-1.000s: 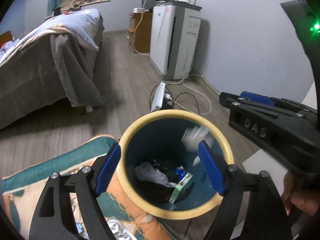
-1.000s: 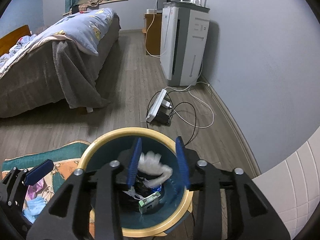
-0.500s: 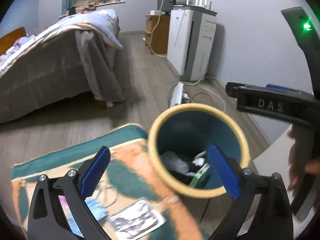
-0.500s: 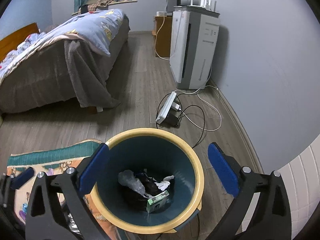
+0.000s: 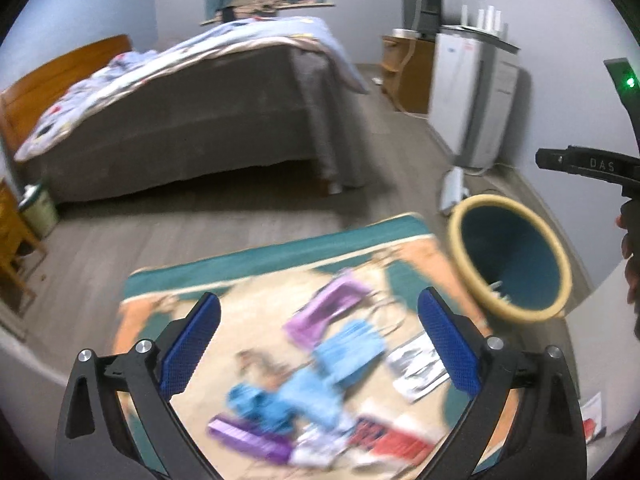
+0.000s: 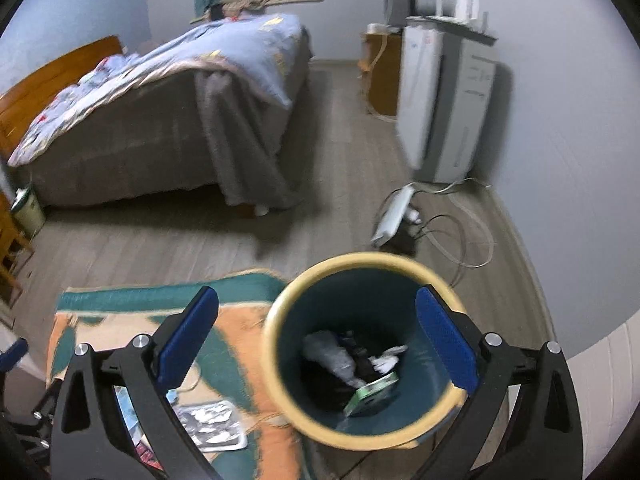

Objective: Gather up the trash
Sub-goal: 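Move both tools back over the trash on the cushion, then grasp the red-and-white printed bag with the right tool while the left tool grasps the purple bottle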

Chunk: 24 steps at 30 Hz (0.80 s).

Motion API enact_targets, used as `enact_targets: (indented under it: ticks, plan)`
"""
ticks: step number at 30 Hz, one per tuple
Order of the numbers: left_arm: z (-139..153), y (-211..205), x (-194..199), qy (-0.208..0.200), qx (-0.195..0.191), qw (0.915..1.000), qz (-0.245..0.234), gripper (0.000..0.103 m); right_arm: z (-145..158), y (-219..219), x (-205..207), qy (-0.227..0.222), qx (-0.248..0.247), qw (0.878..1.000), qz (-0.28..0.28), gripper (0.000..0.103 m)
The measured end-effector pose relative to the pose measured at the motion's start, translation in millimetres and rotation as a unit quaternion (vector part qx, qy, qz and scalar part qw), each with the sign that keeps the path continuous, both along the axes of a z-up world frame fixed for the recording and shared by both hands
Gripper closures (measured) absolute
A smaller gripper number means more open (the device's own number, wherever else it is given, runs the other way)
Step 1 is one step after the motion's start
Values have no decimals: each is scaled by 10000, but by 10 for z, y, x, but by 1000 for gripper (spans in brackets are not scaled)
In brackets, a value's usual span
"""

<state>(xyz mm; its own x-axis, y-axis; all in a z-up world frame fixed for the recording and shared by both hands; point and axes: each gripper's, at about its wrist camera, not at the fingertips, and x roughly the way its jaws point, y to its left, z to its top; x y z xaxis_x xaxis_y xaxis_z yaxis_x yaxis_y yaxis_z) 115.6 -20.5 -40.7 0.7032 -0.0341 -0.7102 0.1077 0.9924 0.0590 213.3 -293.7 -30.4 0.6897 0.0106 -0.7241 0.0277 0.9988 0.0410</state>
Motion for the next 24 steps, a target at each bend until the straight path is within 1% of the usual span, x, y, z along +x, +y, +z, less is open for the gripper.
enact_targets:
  ticks: [2, 4, 8, 10, 12, 14, 16, 17, 21, 24]
  plan:
    - [4, 137, -94, 49, 51, 9999, 141, 5, -46, 183, 4, 93, -76, 9998, 166, 6]
    - [7, 295, -178, 67, 21, 9996, 287, 5, -67, 350, -15, 87, -19, 9989, 454, 6]
    - [-47, 554, -272, 127, -363, 9976, 567, 5, -139, 757, -101, 176, -153, 9946, 1010, 6]
    - [-104, 636, -293, 193, -504, 9963, 667, 5, -218, 945, -167, 281, -94, 9902, 1367, 6]
    - [-209, 730, -327, 308, -584, 9946, 799, 5, -317, 1108, -221, 427, -106, 9867, 1562, 6]
    - [-307, 771, -343, 454, -545, 9939, 841, 5, -434, 1226, -267, 619, -74, 9837, 1685, 6]
    - [-398, 819, -361, 503, -342, 9941, 895, 5, -558, 1329, -322, 791, -132, 9812, 1754, 6]
    - [-429, 833, -371, 508, -307, 9942, 897, 5, -618, 1376, -357, 856, -200, 9800, 1785, 6]
    - [-576, 866, -377, 684, -150, 9936, 886, 5, -796, 1499, -470, 1012, -358, 9767, 1858, 6]
    - [-597, 910, -387, 774, -187, 9928, 900, 5, -883, 1551, -585, 1105, -285, 9731, 2000, 6]
